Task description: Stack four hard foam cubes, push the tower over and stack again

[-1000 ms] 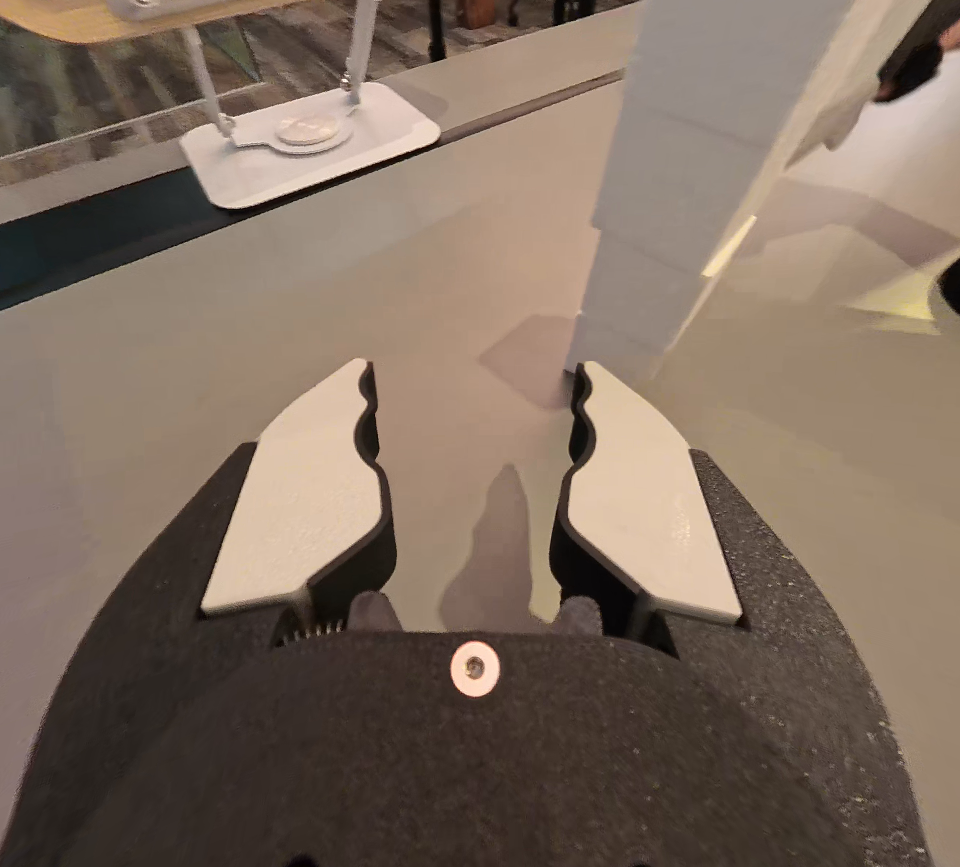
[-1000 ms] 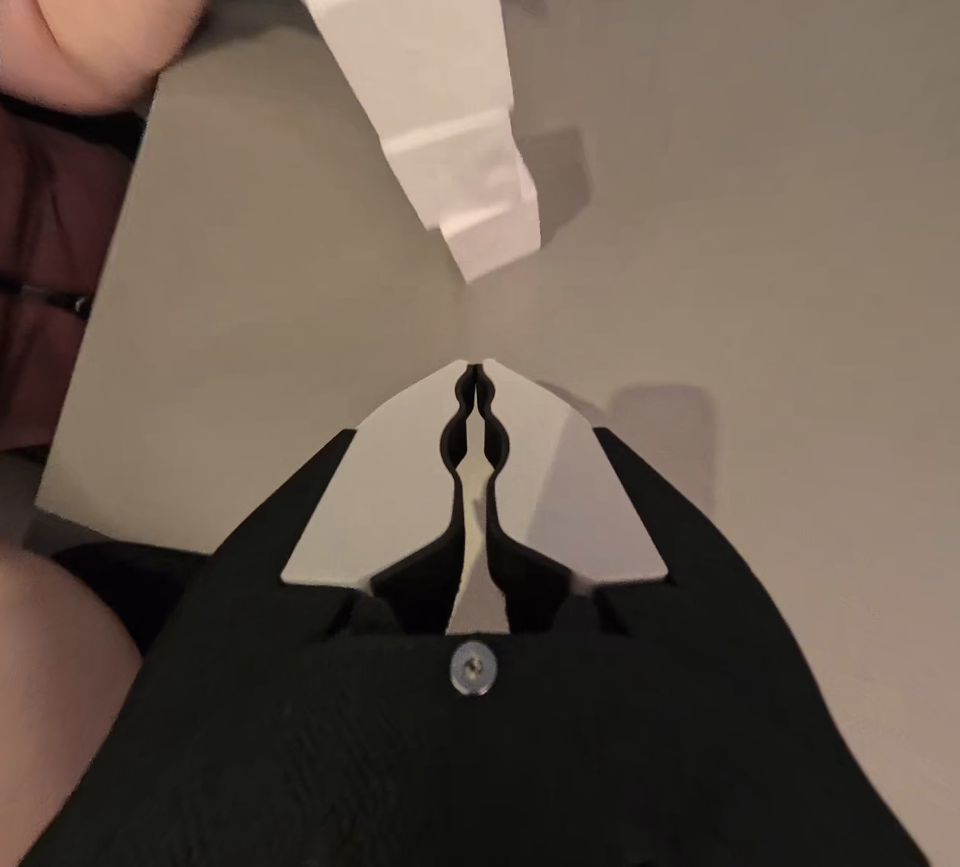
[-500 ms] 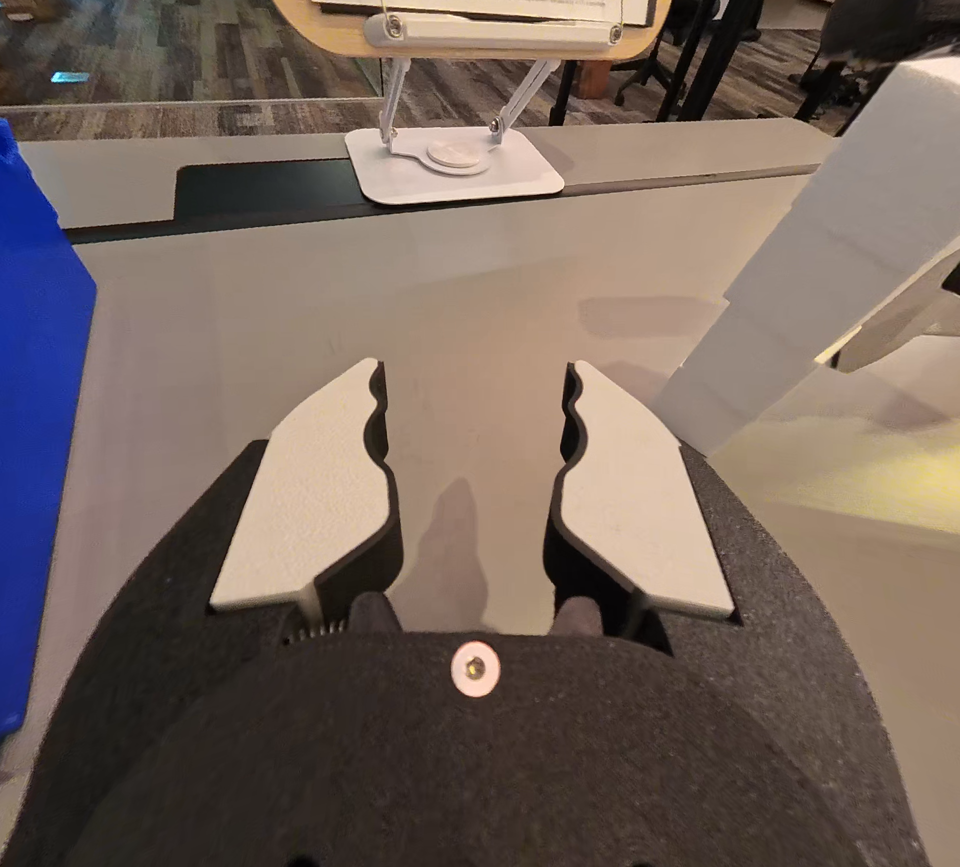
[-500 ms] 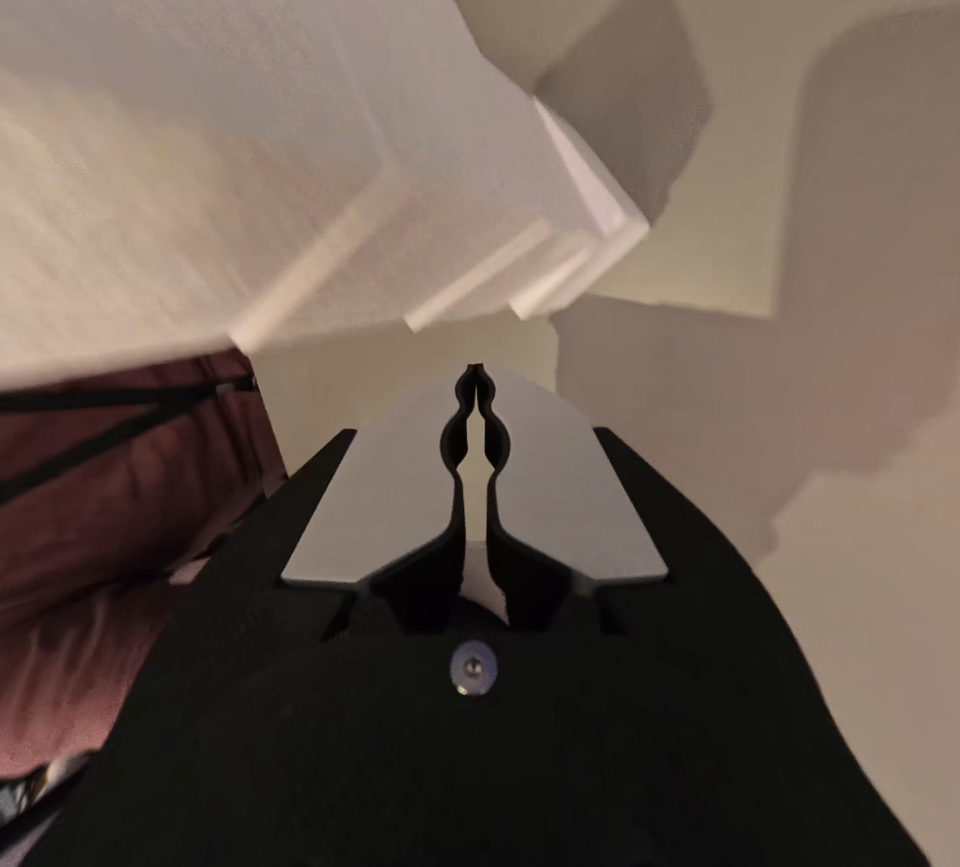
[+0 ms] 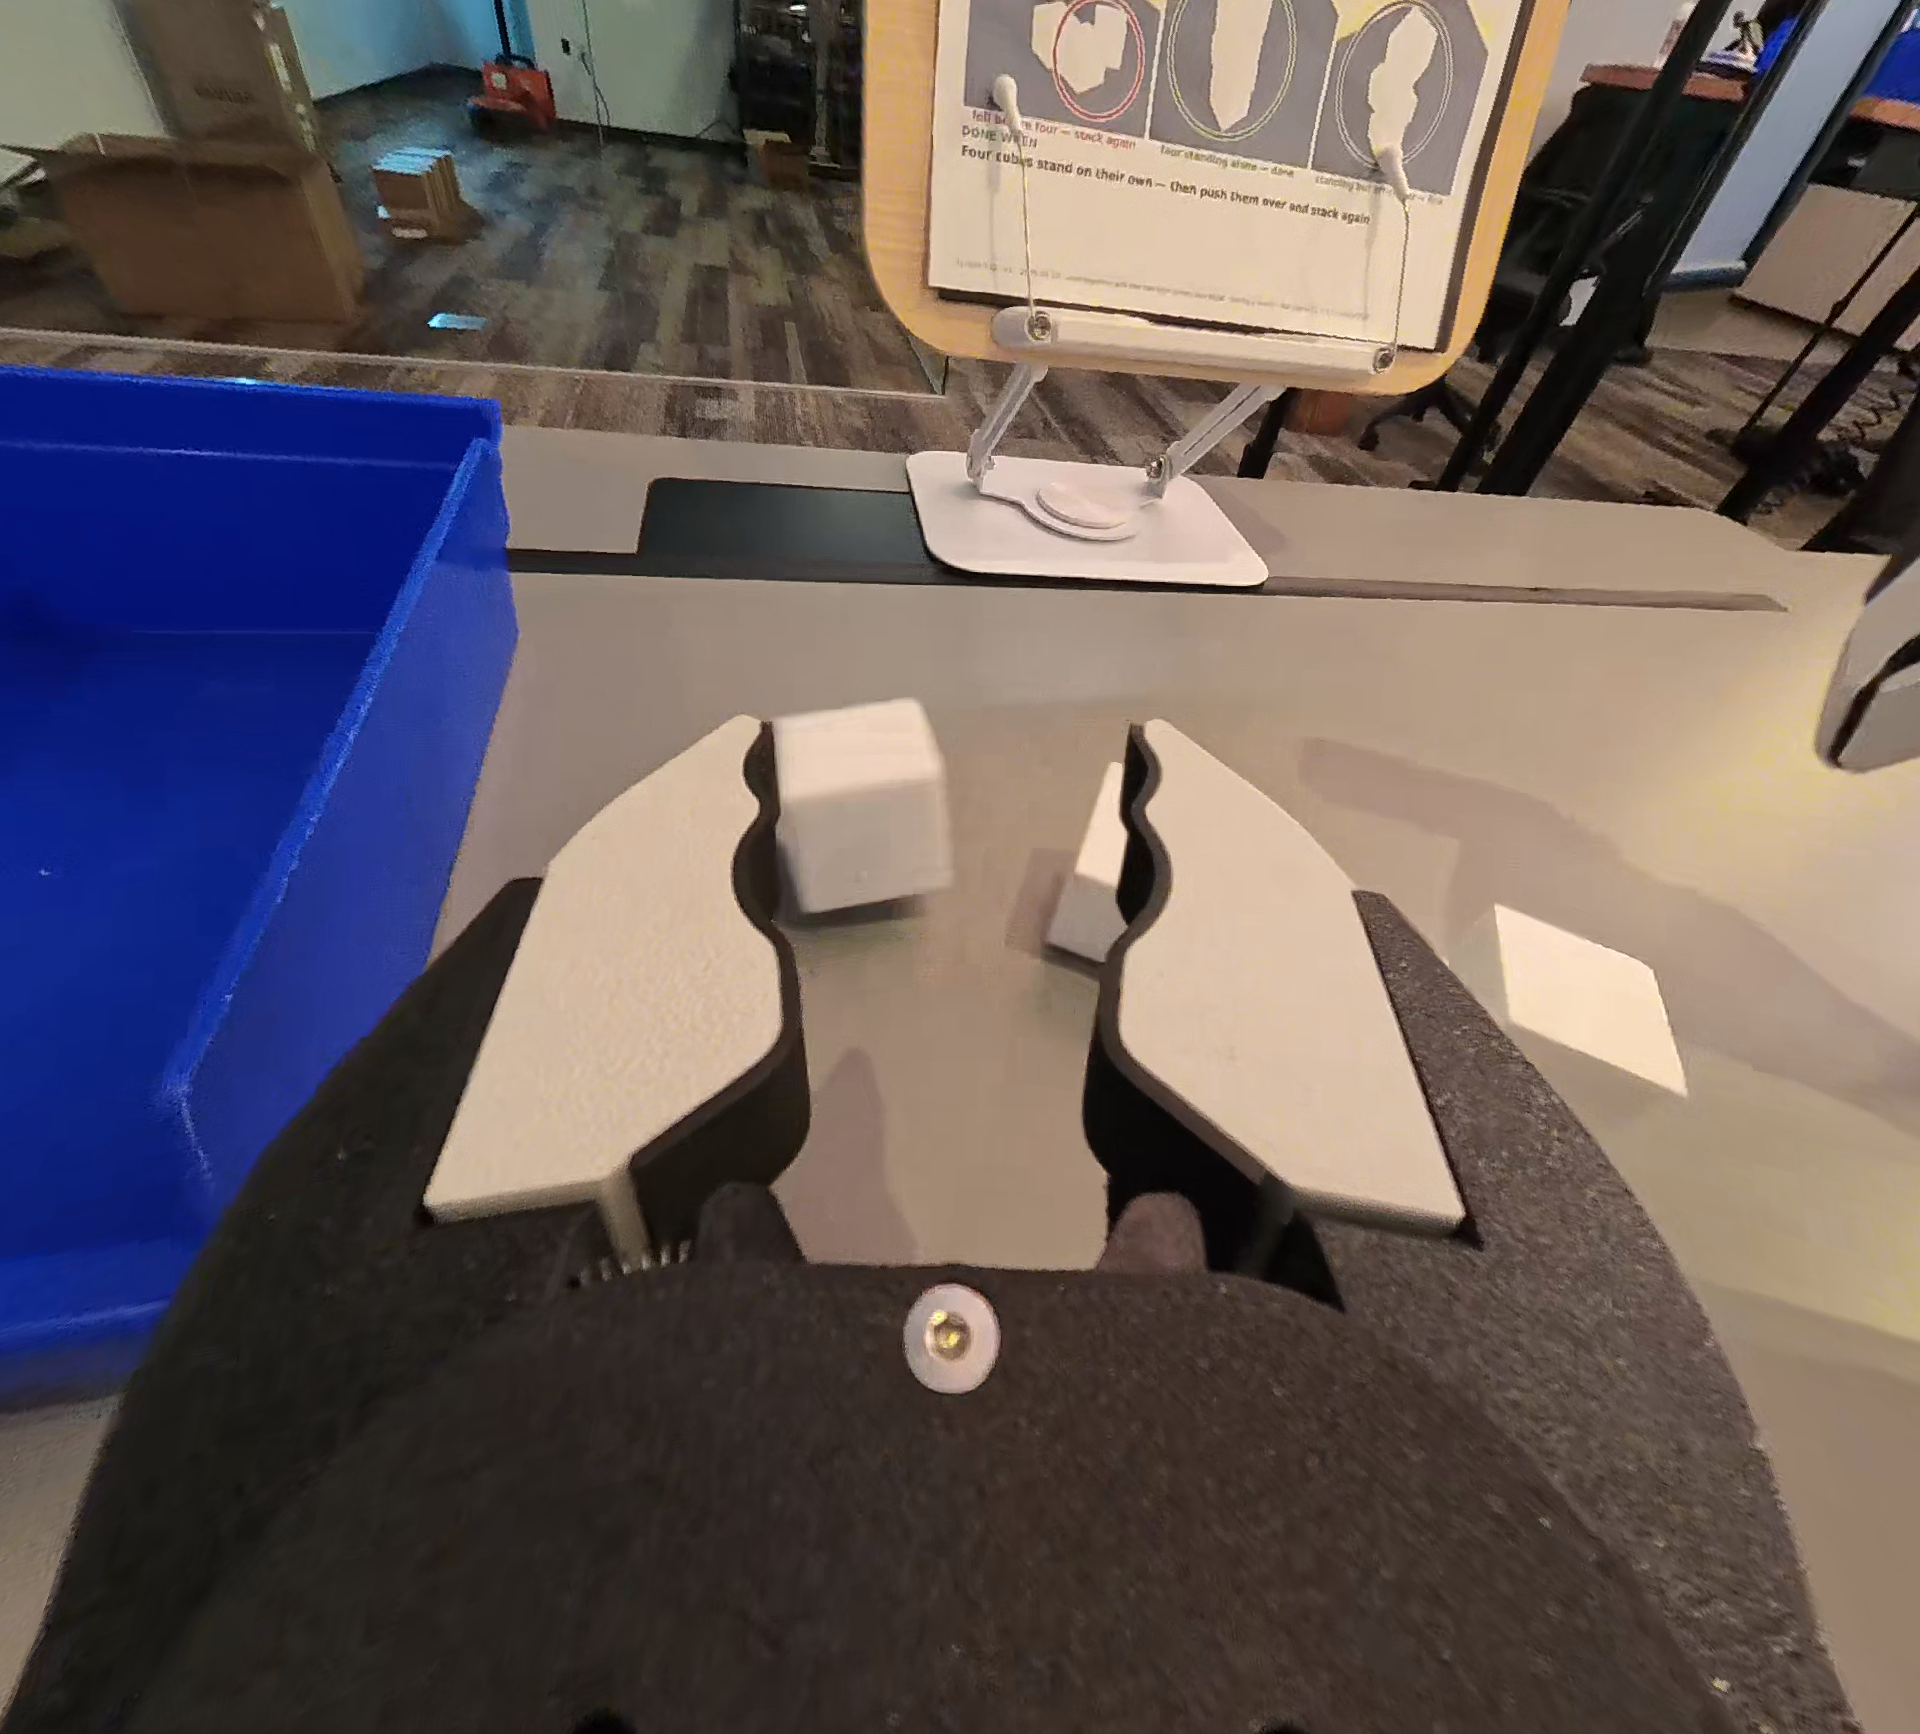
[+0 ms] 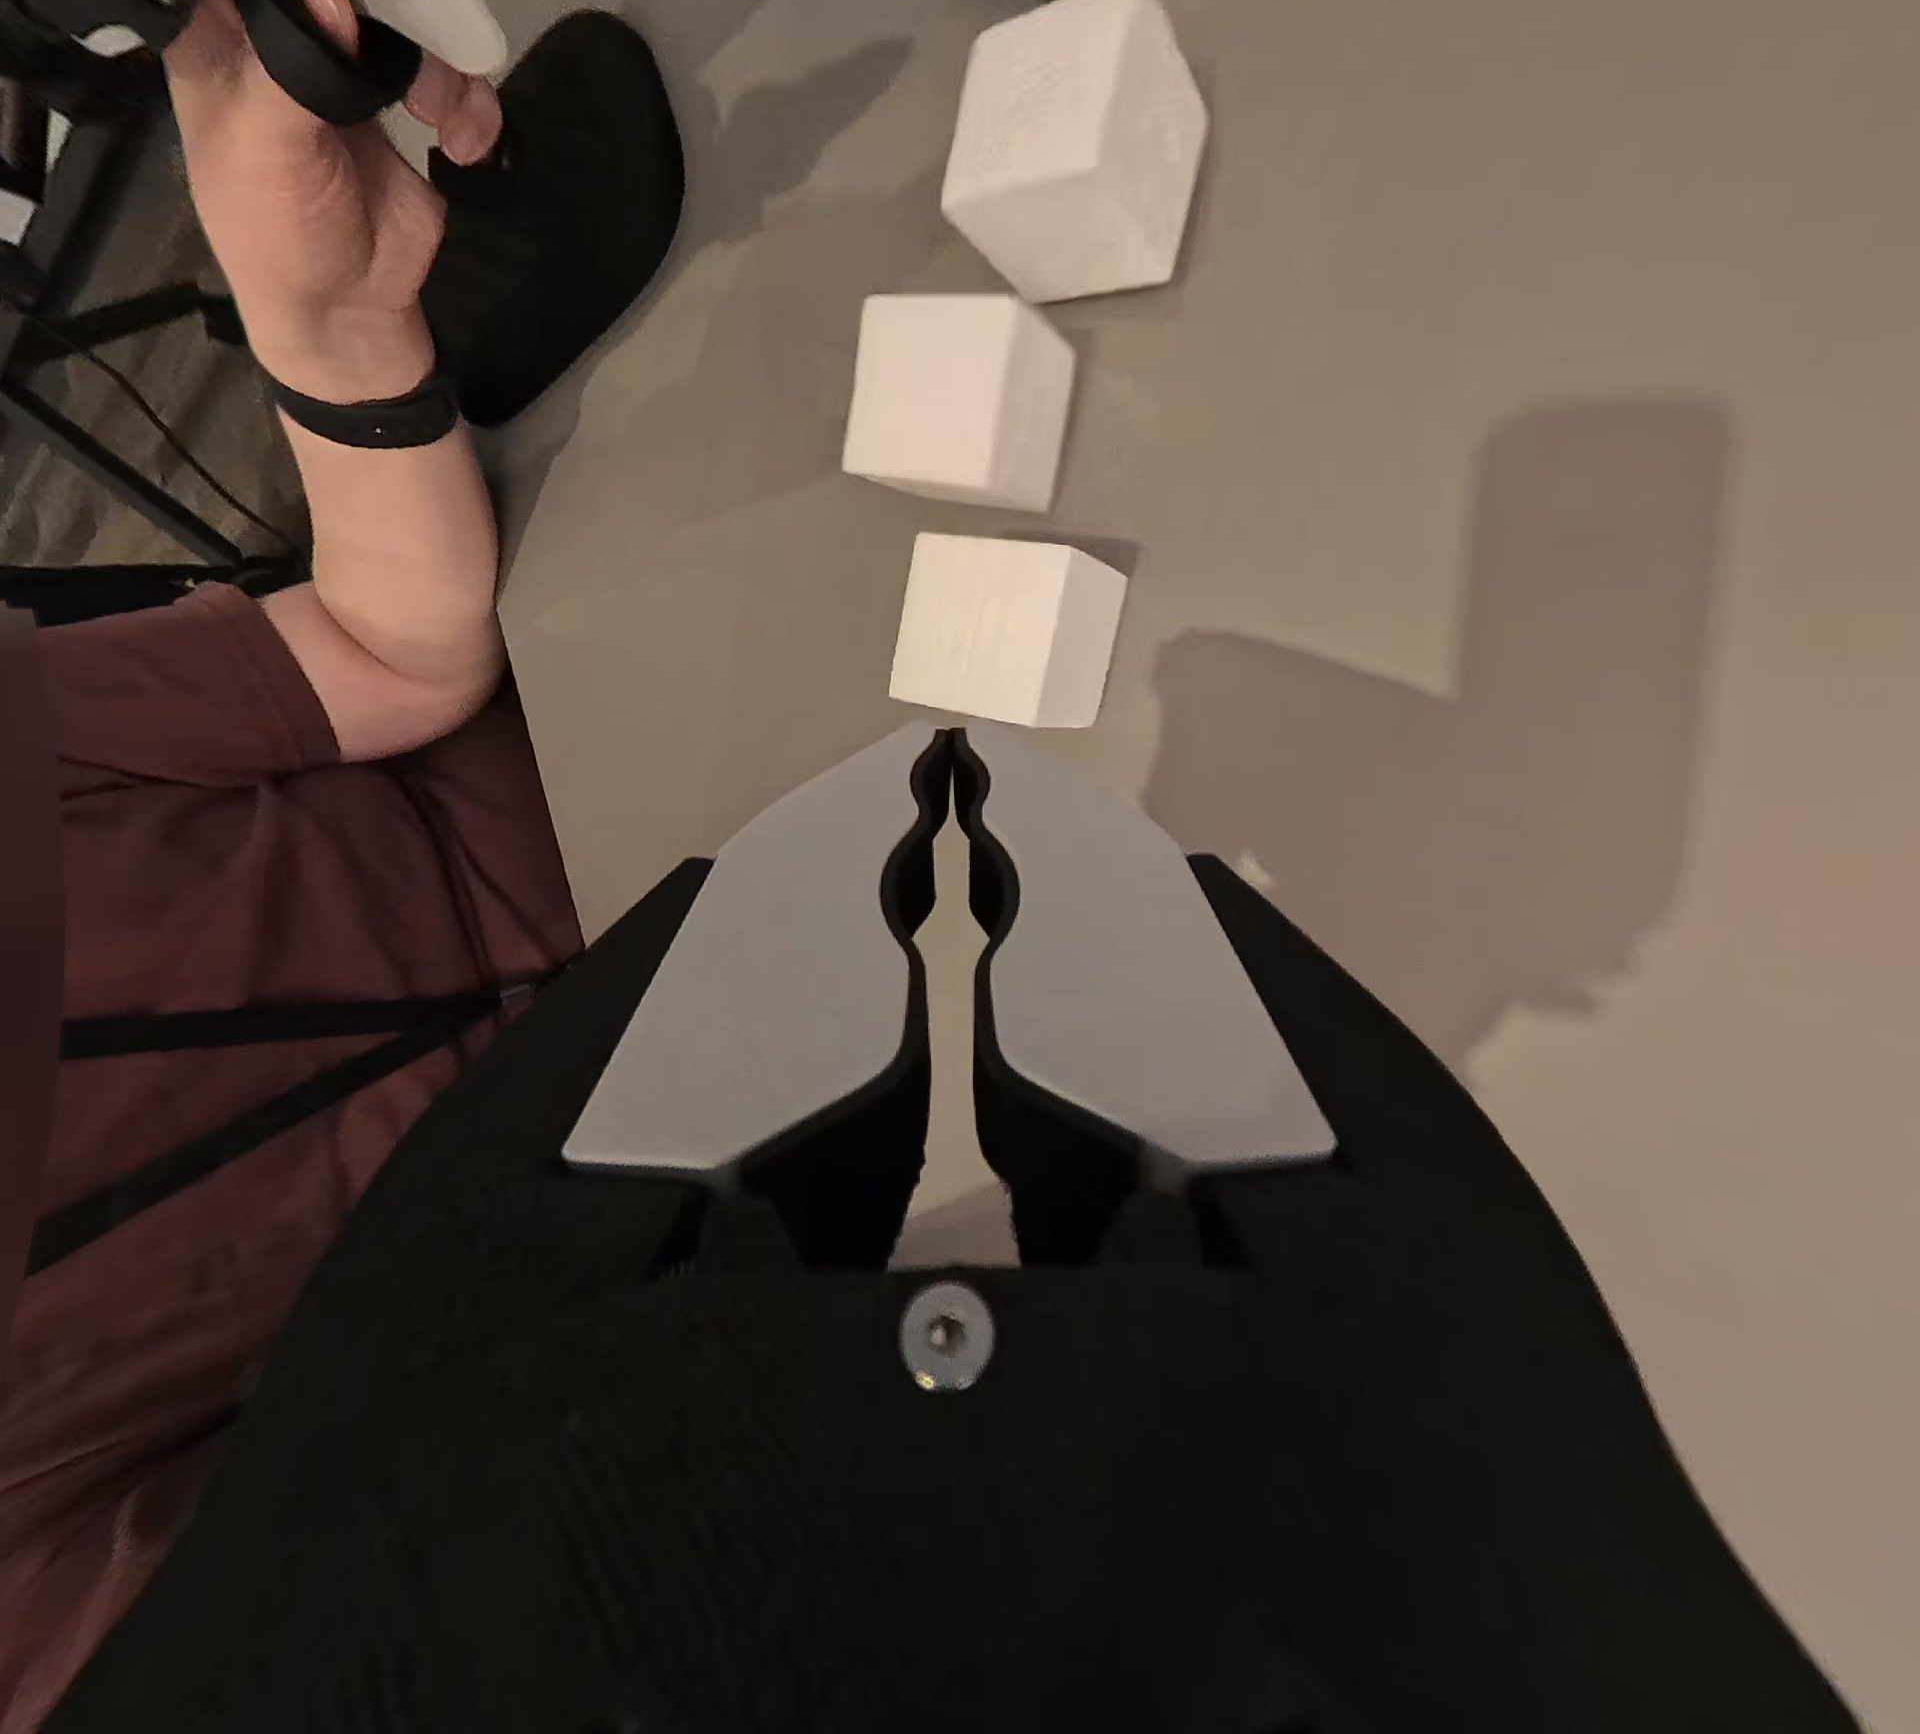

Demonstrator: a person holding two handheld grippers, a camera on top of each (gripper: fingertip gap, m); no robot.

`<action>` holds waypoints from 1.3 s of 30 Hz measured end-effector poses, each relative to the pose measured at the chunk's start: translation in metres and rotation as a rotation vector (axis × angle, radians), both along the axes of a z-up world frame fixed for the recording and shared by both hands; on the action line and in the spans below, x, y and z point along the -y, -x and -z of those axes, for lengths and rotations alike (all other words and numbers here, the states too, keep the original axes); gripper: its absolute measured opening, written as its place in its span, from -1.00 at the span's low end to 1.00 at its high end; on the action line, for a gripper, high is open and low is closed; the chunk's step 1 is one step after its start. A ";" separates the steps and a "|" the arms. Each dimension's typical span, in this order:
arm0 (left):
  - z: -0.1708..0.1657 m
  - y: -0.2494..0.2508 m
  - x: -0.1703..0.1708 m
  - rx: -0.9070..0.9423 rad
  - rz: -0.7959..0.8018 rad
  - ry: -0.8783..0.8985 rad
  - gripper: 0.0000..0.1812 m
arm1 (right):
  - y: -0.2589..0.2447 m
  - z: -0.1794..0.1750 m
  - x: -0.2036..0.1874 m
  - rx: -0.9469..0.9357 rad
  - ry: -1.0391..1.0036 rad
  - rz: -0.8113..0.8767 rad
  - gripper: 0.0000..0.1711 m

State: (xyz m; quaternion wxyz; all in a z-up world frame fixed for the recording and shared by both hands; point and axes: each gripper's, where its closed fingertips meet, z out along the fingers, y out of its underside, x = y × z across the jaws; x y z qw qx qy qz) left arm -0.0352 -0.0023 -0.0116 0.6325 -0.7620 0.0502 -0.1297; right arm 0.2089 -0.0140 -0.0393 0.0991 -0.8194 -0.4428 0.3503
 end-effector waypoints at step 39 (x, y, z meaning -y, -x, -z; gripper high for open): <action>0.091 -0.079 -0.047 -0.493 0.333 0.533 -0.05 | 0.008 0.022 -0.020 -0.140 -0.505 -0.161 -0.38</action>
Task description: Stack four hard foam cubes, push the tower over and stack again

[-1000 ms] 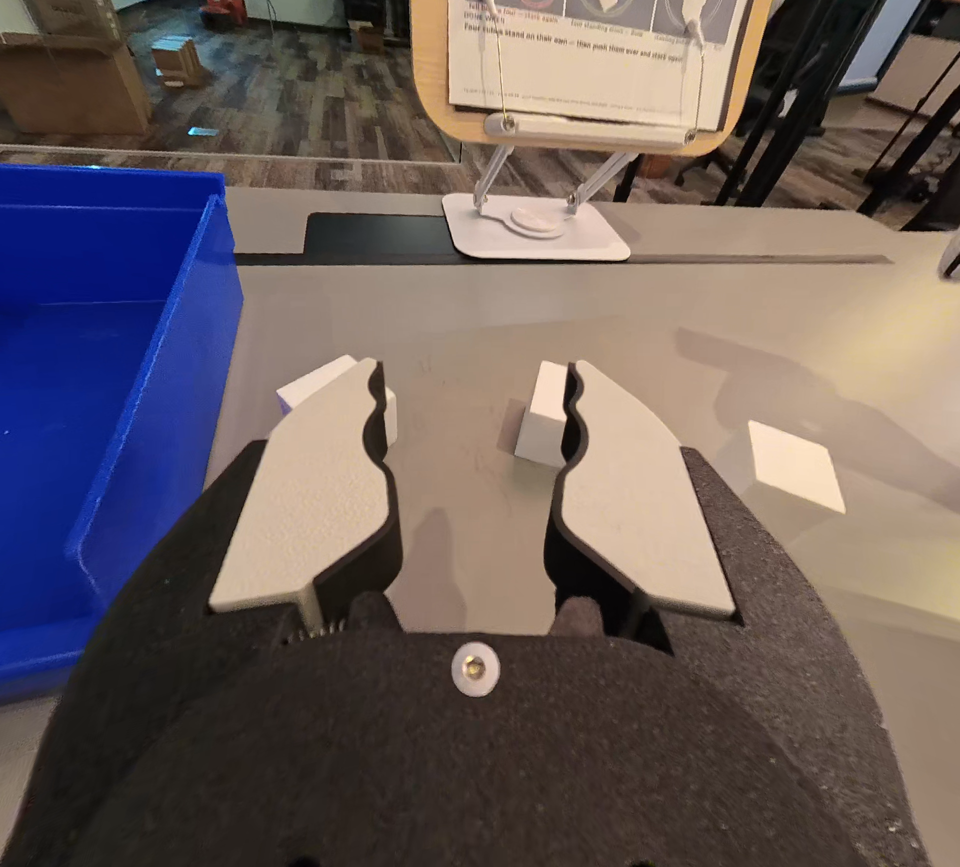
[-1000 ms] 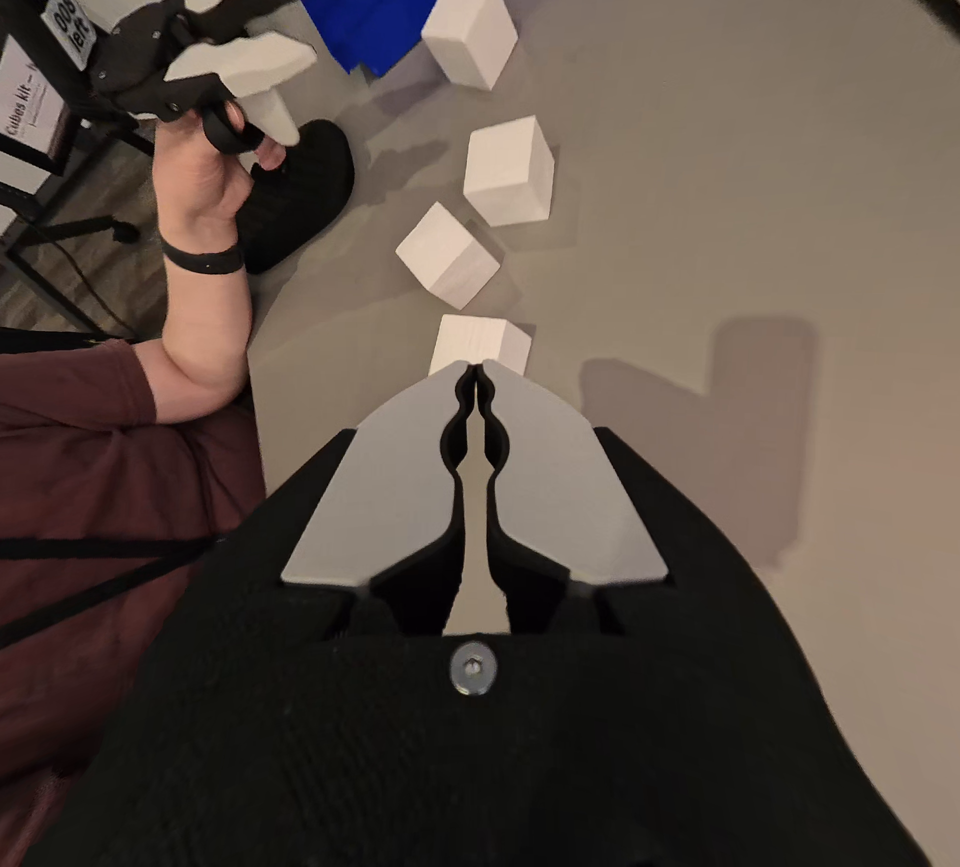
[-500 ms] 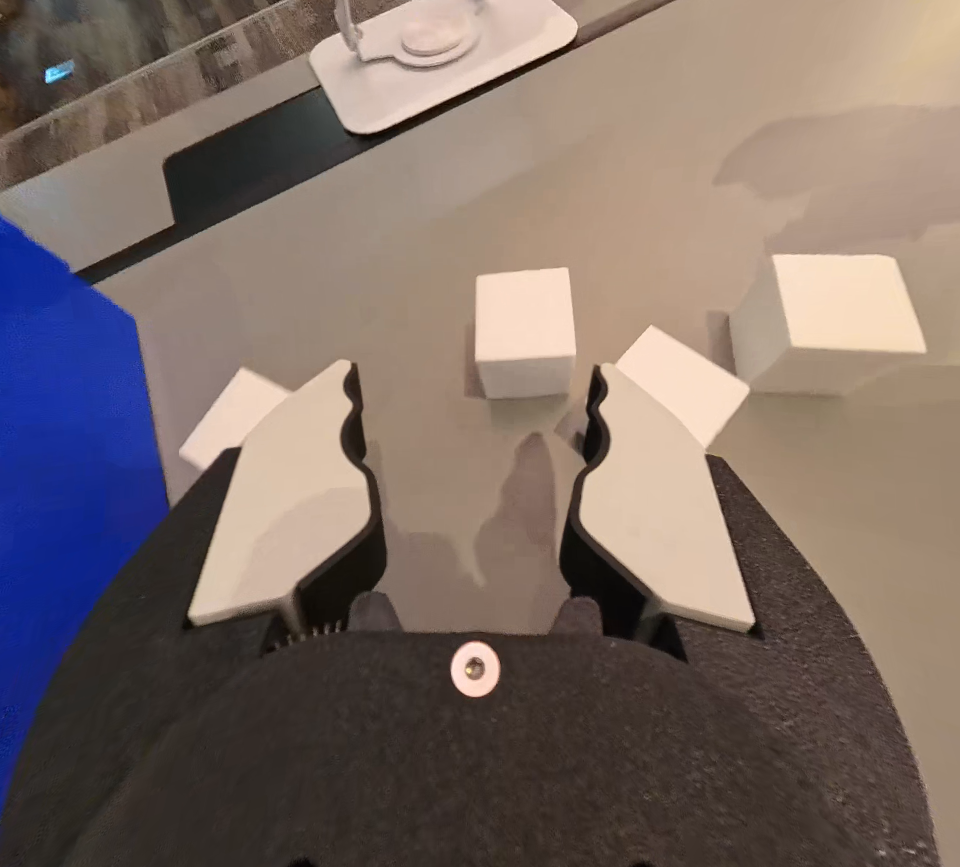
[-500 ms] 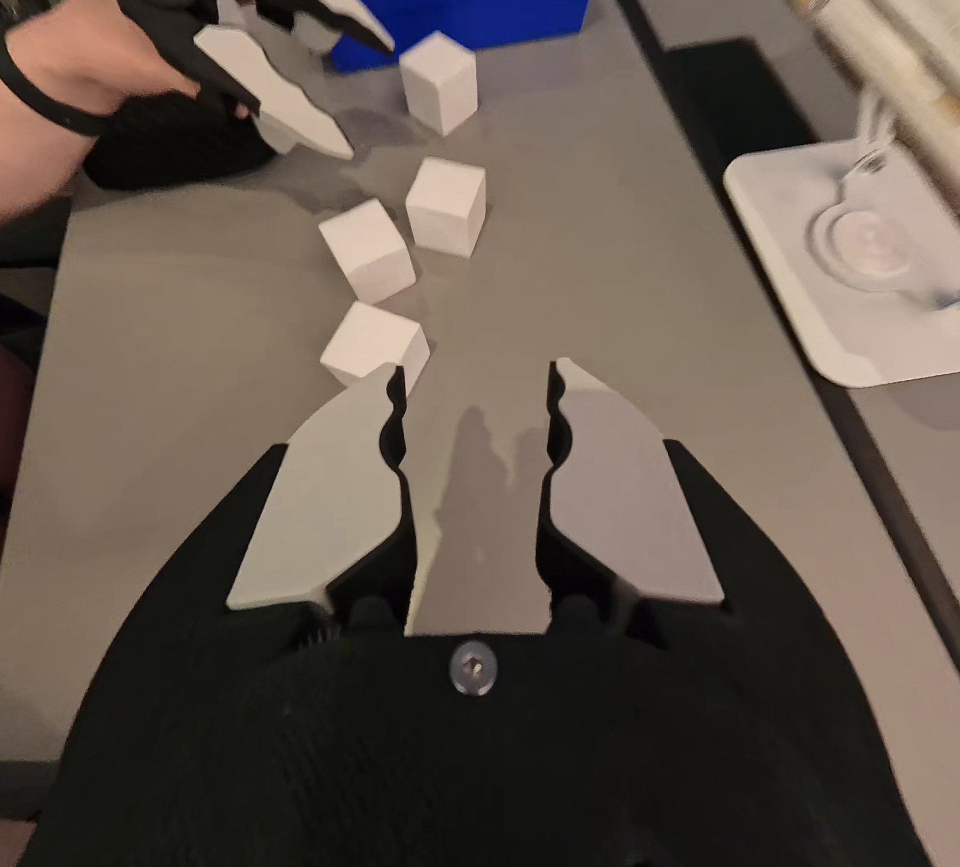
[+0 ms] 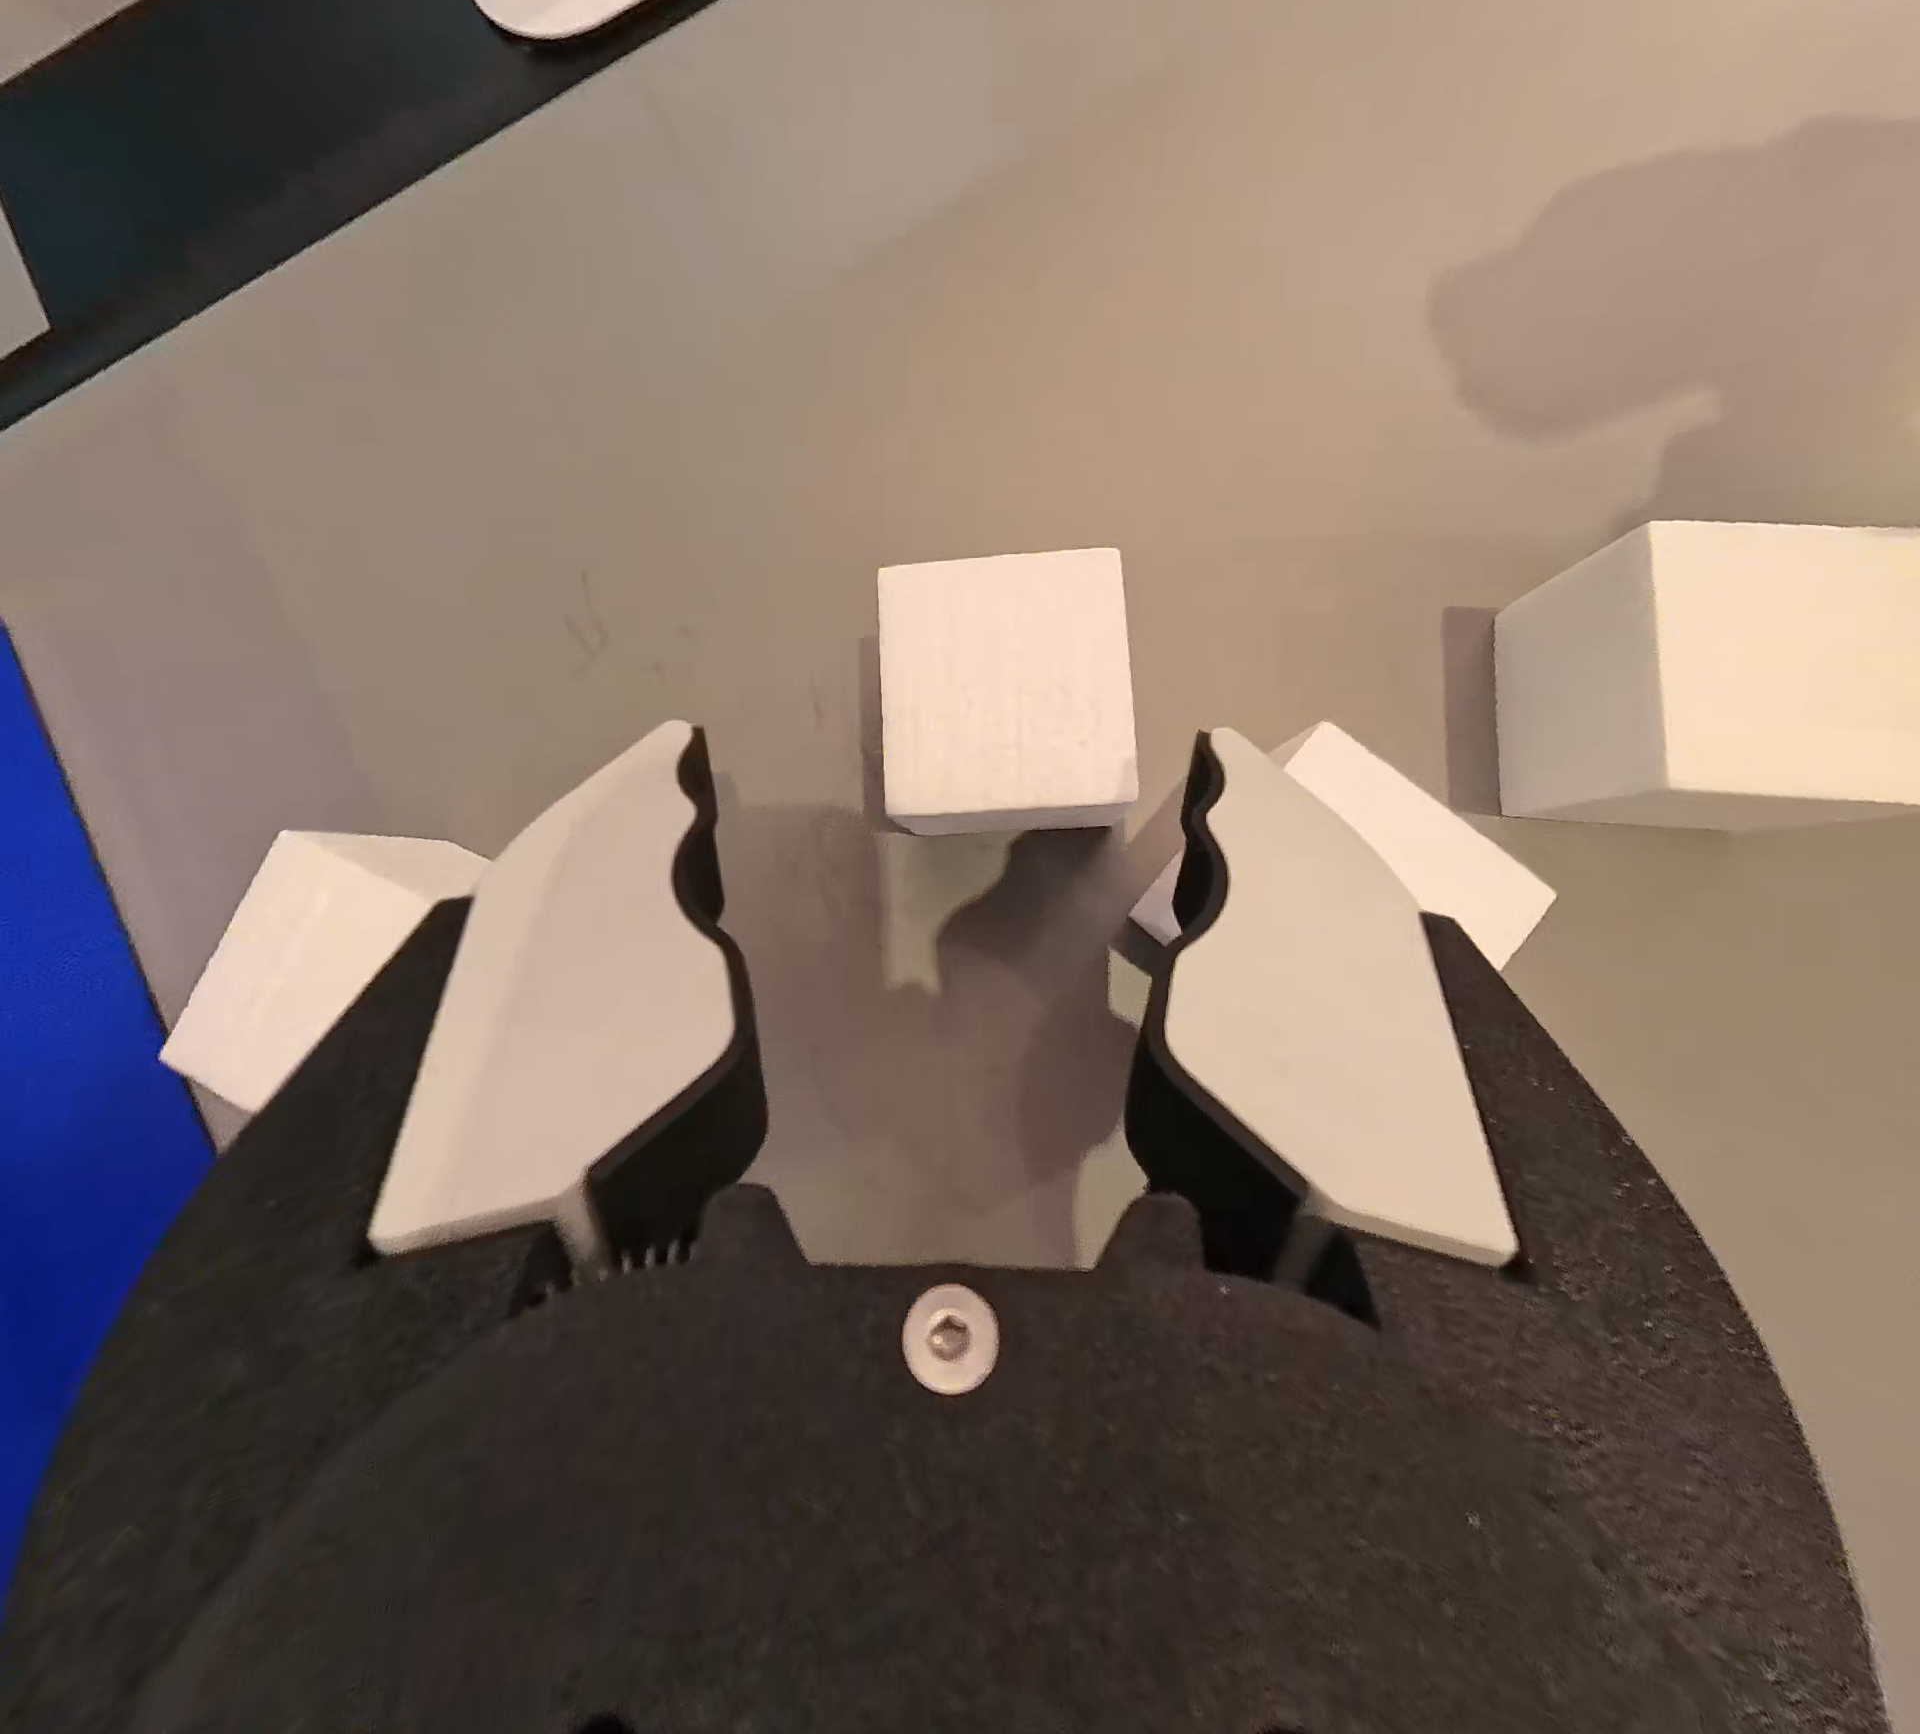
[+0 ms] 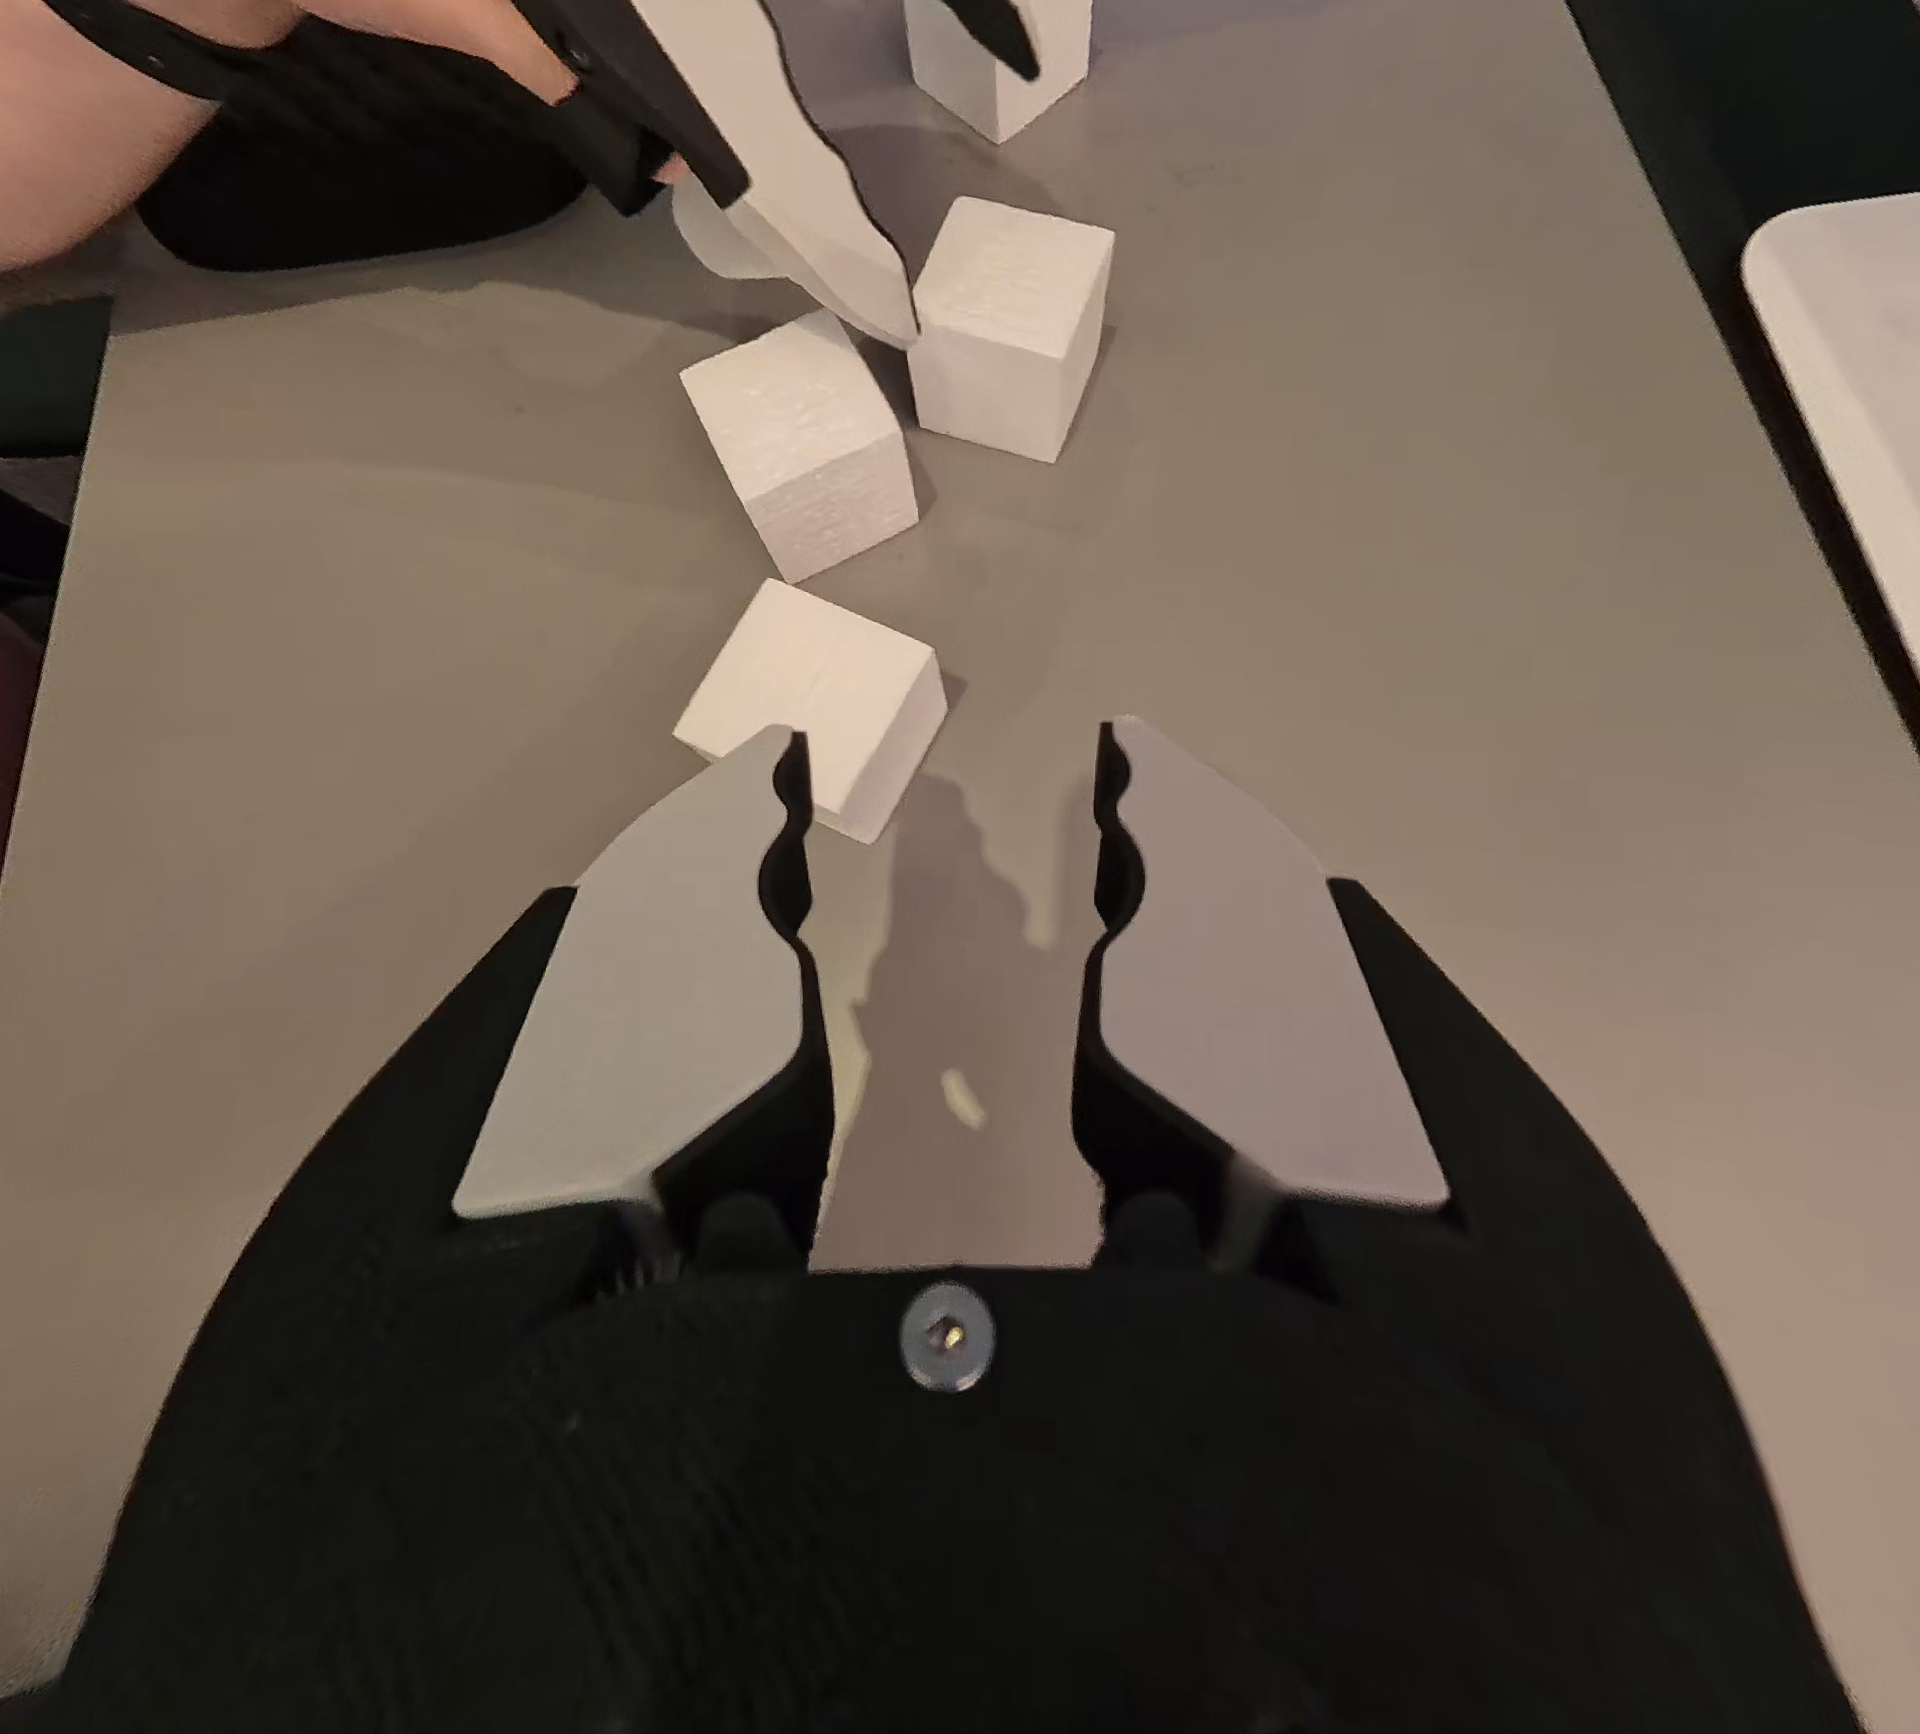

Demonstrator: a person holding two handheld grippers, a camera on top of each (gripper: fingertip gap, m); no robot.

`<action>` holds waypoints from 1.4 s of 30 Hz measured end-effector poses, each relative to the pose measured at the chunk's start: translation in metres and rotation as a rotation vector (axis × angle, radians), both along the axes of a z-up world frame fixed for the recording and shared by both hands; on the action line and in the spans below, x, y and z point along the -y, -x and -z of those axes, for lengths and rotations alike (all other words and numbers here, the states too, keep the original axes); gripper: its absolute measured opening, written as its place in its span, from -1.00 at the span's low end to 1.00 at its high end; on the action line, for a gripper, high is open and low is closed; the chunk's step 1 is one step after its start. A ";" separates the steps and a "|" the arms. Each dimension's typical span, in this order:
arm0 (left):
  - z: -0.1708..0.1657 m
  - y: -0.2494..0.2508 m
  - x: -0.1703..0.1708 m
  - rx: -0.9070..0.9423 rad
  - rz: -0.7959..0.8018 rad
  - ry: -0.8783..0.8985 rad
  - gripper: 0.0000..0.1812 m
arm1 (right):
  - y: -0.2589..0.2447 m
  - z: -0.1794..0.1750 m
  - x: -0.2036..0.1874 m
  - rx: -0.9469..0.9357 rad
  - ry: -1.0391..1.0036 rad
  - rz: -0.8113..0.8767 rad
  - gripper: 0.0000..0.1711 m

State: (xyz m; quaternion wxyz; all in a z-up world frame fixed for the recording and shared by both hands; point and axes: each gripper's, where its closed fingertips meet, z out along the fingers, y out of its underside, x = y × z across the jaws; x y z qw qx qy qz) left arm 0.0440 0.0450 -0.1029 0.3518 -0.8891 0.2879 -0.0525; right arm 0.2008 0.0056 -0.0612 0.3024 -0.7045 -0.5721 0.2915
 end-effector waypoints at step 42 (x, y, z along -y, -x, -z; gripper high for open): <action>-0.031 -0.034 0.070 -0.110 0.507 -0.057 -0.39 | 0.002 0.022 0.018 -0.297 0.107 0.278 -0.29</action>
